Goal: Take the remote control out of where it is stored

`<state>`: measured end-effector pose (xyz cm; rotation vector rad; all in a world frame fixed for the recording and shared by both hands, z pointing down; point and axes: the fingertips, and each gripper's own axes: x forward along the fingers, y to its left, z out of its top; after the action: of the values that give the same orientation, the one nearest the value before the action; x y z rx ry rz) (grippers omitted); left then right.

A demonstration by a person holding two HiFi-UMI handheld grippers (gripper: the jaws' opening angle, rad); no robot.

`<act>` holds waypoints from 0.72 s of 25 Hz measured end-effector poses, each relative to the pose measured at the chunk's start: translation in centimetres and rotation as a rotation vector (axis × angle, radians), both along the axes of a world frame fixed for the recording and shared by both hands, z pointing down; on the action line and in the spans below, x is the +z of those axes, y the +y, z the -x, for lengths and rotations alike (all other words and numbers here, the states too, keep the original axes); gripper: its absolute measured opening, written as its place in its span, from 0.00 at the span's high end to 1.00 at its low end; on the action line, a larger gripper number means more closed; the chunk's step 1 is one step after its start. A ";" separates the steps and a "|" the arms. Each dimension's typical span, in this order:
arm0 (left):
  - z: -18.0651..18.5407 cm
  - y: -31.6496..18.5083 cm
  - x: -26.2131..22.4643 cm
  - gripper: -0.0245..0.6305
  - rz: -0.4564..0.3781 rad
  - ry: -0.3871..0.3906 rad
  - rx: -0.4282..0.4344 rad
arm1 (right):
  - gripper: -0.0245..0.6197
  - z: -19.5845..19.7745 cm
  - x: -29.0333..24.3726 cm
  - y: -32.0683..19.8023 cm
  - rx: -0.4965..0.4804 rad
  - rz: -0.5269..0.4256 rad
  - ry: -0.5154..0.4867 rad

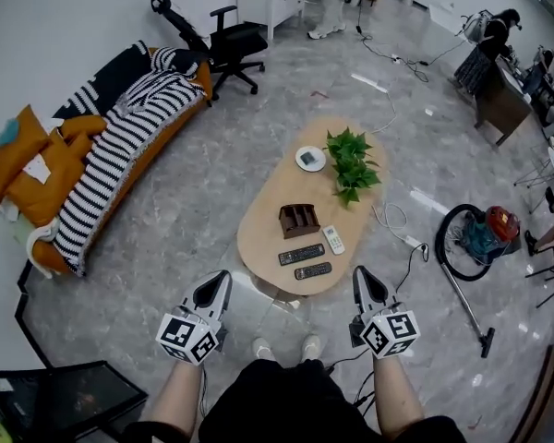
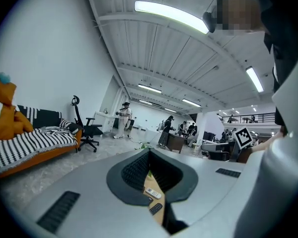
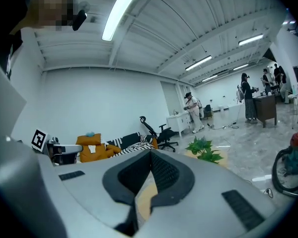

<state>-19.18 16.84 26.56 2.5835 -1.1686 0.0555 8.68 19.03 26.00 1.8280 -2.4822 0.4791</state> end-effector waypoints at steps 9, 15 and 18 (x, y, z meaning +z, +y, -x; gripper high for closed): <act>-3.8 1.1 -2.5 0.95 -0.052 0.003 -0.013 | 0.95 -3.4 -2.4 1.3 -0.005 -0.042 -0.023; -5.8 1.7 -4.1 0.95 -0.084 0.033 -0.024 | 0.95 -5.4 -2.9 2.1 -0.010 -0.029 -0.031; -6.3 1.8 -4.3 0.95 -0.096 0.036 -0.019 | 0.95 -5.4 -3.1 1.9 -0.020 -0.039 -0.045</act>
<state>-12.83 18.62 22.23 2.6435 -1.2108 -0.0518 14.04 20.94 22.92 1.8248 -2.5541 0.4805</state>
